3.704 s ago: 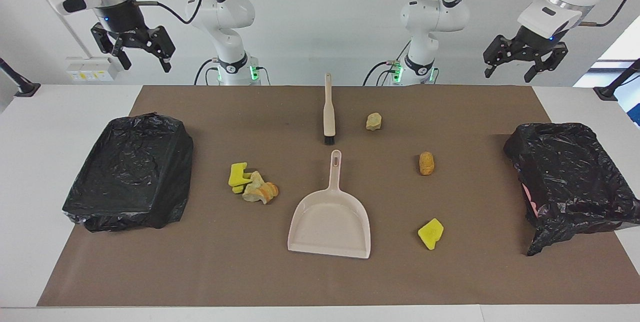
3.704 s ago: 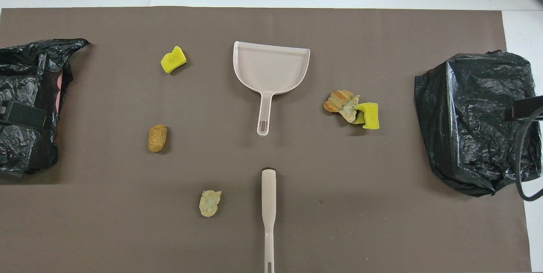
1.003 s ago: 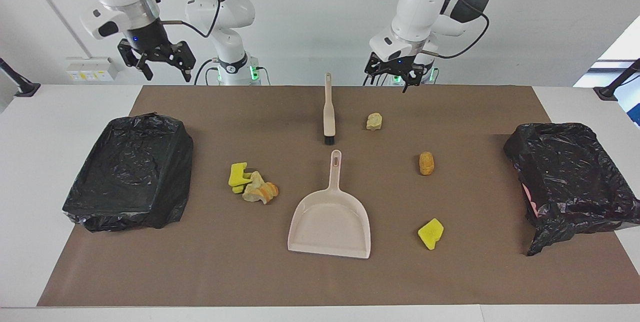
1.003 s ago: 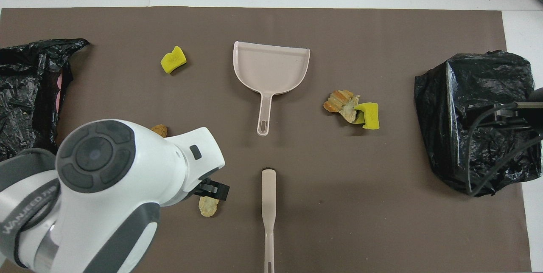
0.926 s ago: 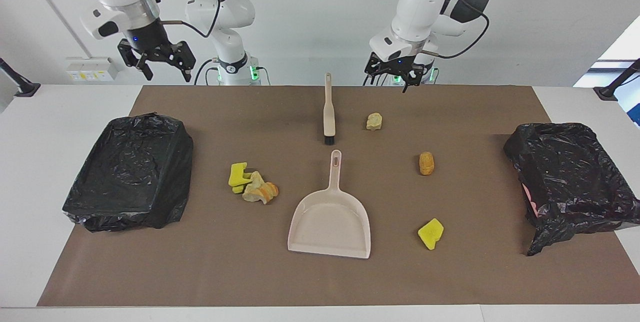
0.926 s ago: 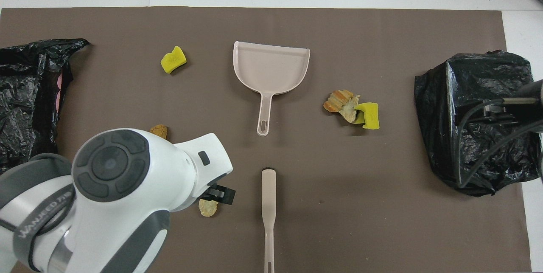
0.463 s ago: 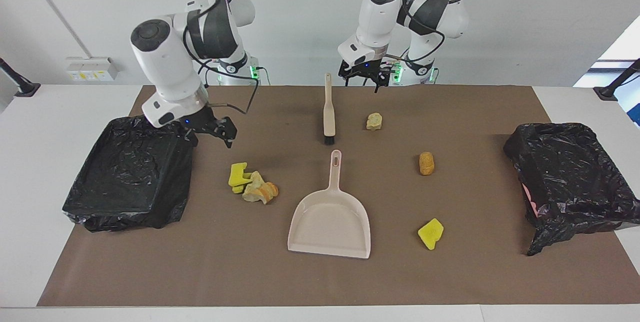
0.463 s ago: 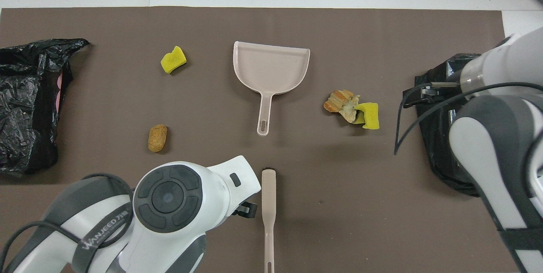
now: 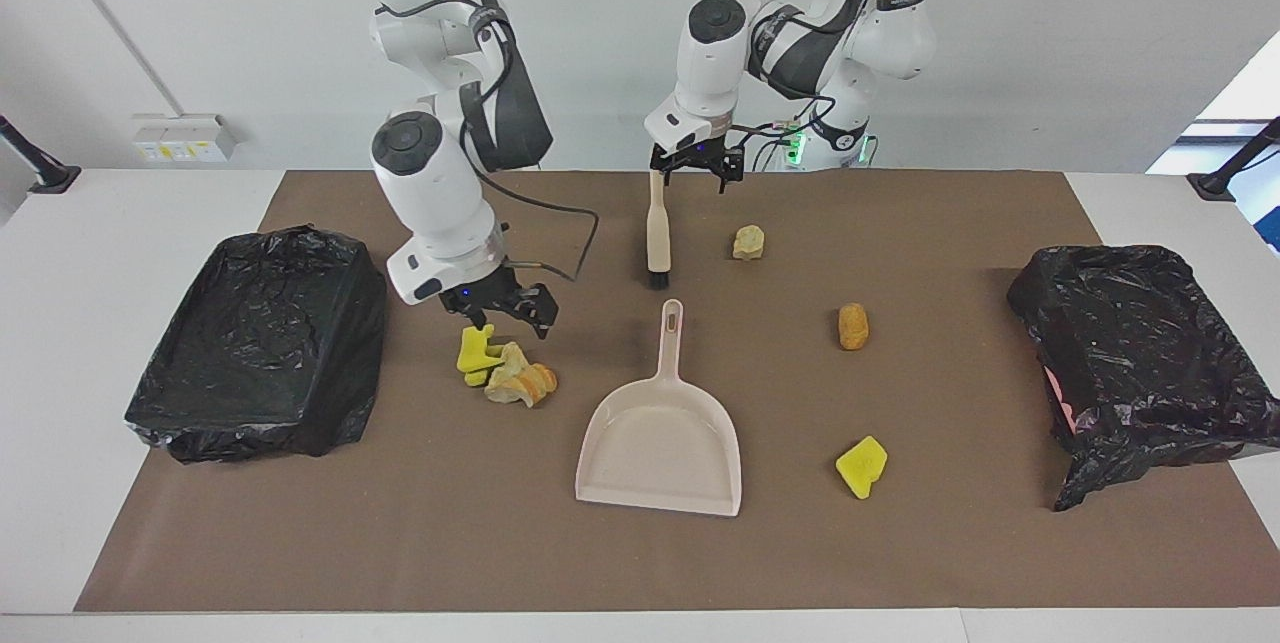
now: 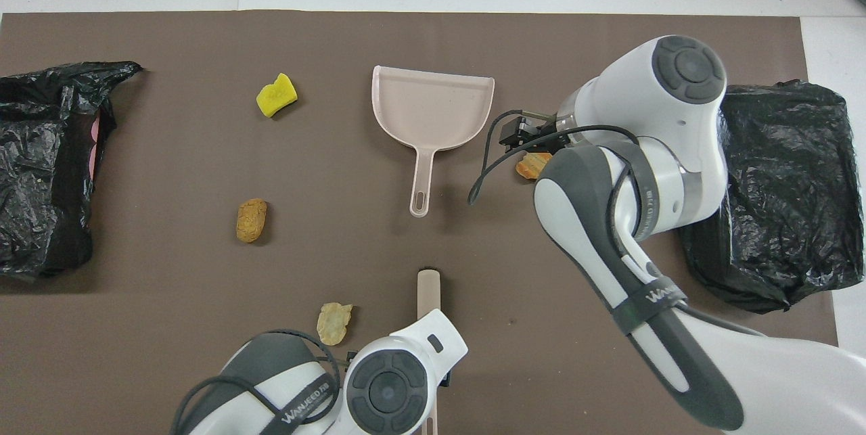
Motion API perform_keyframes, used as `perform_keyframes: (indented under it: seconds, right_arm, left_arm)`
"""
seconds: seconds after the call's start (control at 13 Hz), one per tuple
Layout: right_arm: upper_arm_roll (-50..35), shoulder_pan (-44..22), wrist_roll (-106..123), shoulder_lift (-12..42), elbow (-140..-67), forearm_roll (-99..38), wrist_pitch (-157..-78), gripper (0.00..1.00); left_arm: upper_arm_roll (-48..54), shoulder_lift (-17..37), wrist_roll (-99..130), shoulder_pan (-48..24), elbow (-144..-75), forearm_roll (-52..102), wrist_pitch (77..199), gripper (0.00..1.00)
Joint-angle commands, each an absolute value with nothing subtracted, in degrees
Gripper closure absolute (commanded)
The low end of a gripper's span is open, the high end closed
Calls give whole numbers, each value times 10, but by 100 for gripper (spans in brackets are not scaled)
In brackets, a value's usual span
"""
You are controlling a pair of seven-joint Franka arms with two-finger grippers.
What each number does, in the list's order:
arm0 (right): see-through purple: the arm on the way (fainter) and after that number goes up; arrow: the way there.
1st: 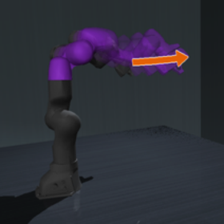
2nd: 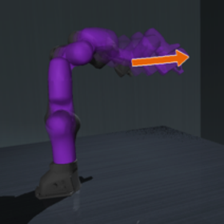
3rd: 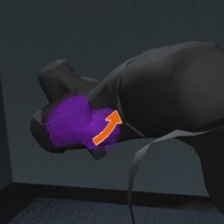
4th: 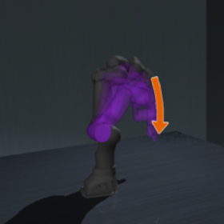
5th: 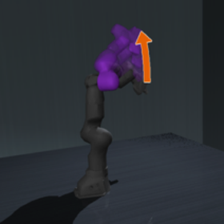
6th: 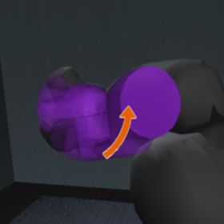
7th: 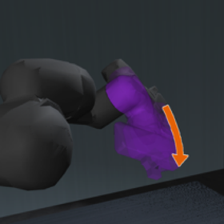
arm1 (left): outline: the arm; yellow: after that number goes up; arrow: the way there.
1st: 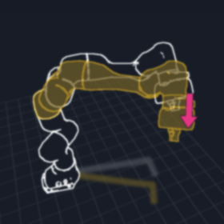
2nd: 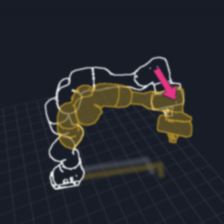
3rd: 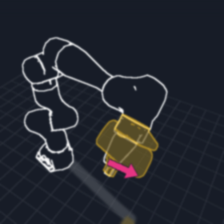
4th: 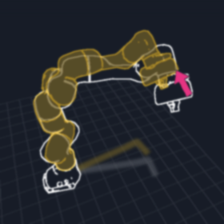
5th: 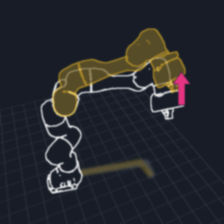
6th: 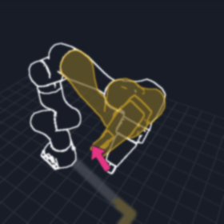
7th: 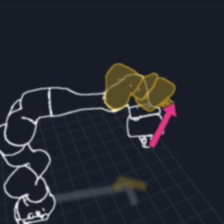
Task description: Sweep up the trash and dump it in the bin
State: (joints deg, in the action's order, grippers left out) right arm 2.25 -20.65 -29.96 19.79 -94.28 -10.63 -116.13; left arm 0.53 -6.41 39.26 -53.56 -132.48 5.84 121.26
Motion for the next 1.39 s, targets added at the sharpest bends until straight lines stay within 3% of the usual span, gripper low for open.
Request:
perform_keyframes:
  seconds: [0.0,0.15,0.23,0.39,1.0,1.31]
  right_arm:
    - [25,-240,-364,260,-863,-132,-1123,0]
    - [20,-244,-391,279,-834,-141,-1114,0]
    - [17,-245,-393,279,-836,-162,-1117,0]
    - [16,-247,-393,277,-837,-177,-1114,0]
    - [14,-289,-417,290,-859,-182,-1152,0]
    - [14,-299,-414,309,-861,-178,-1185,0]
  left_arm:
    - [-5,-73,427,-570,-1368,63,1279,0]
    - [-5,-65,425,-589,-1380,74,1293,0]
    - [-5,-67,426,-590,-1383,74,1300,7]
    - [-5,-67,426,-602,-1383,87,1302,9]
    - [-5,-68,391,-613,-1384,110,1291,47]
    - [-5,-72,390,-614,-1388,110,1273,49]
